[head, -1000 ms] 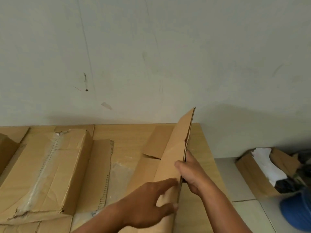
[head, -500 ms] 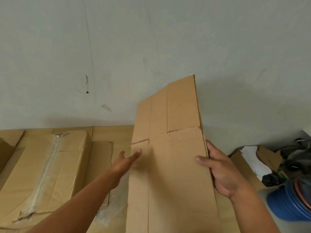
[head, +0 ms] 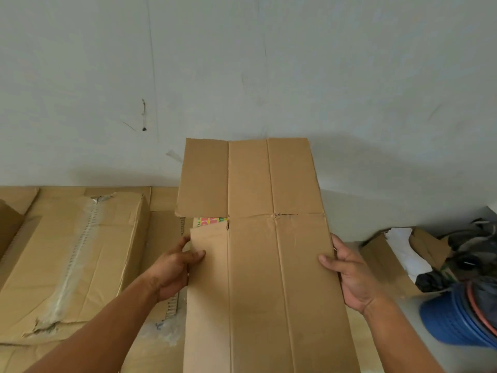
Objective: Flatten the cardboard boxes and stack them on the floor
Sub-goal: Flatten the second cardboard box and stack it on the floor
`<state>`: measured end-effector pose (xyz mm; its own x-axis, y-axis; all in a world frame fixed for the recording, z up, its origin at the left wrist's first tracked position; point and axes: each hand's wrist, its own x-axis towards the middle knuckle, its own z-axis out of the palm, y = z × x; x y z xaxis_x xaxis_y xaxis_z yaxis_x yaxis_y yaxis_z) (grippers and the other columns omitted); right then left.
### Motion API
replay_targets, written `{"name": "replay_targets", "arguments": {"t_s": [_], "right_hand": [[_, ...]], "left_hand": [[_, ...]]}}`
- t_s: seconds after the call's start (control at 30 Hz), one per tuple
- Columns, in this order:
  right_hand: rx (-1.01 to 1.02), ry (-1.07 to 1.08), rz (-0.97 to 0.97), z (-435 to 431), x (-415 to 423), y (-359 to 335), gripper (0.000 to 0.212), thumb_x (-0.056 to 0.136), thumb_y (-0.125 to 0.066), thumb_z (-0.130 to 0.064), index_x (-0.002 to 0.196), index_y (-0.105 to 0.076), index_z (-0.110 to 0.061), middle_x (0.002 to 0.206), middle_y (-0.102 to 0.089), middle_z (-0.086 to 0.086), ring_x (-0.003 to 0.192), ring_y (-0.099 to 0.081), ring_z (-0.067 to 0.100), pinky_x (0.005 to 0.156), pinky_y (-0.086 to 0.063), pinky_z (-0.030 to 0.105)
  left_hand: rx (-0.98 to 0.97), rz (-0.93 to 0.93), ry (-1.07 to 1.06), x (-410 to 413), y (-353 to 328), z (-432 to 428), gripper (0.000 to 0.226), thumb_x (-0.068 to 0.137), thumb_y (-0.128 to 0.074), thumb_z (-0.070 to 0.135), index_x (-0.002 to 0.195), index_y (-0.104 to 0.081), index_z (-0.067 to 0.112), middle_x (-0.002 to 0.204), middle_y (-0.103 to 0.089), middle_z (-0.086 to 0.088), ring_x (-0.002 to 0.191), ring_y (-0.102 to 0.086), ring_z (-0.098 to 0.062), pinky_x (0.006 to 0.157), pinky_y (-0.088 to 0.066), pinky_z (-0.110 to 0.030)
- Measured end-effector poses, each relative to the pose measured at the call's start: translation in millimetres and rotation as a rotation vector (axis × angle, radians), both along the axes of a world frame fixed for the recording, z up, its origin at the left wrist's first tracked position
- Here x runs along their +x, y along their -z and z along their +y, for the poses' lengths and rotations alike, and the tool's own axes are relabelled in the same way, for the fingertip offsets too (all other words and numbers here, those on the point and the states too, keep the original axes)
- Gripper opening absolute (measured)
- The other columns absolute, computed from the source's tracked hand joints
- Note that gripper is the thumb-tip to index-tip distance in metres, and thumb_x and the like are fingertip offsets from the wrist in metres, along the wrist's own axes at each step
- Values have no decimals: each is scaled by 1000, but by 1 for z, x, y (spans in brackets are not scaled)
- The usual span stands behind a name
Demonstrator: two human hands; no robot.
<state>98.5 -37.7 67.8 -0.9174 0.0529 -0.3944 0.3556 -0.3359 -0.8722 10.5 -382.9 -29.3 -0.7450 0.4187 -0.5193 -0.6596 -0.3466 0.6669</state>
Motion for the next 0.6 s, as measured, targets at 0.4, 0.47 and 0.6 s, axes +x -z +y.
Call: {"name": "replay_targets", "arguments": {"t_s": [0.4, 0.47, 0.6], "right_hand": [[462, -32, -349, 24, -83, 149, 44, 91, -61, 4, 130, -60, -17, 115, -72, 1, 103, -68, 16, 94, -54, 36], [524, -72, -402, 27, -92, 162, 37, 91, -59, 2, 121, -63, -19, 111, -72, -1, 99, -68, 14, 92, -55, 36], [826, -152, -426, 23, -104, 171, 27, 86, -60, -7, 107, -61, -23, 112, -69, 4, 92, -64, 16, 81, -55, 33]], "left_hand": [[-724, -137, -225, -38, 60, 57, 49, 90, -66, 1, 128, -50, 27, 110, -68, -11, 93, -69, -32, 76, -60, -50], [-826, -154, -223, -43, 71, 68, 52, 90, -66, 6, 132, -47, 32, 111, -67, -8, 91, -68, -30, 76, -61, -48], [-1146, -69, -121, -48, 80, 84, 61, 89, -63, 13, 144, -38, 26, 108, -59, -4, 90, -60, -25, 72, -54, -35]]}}
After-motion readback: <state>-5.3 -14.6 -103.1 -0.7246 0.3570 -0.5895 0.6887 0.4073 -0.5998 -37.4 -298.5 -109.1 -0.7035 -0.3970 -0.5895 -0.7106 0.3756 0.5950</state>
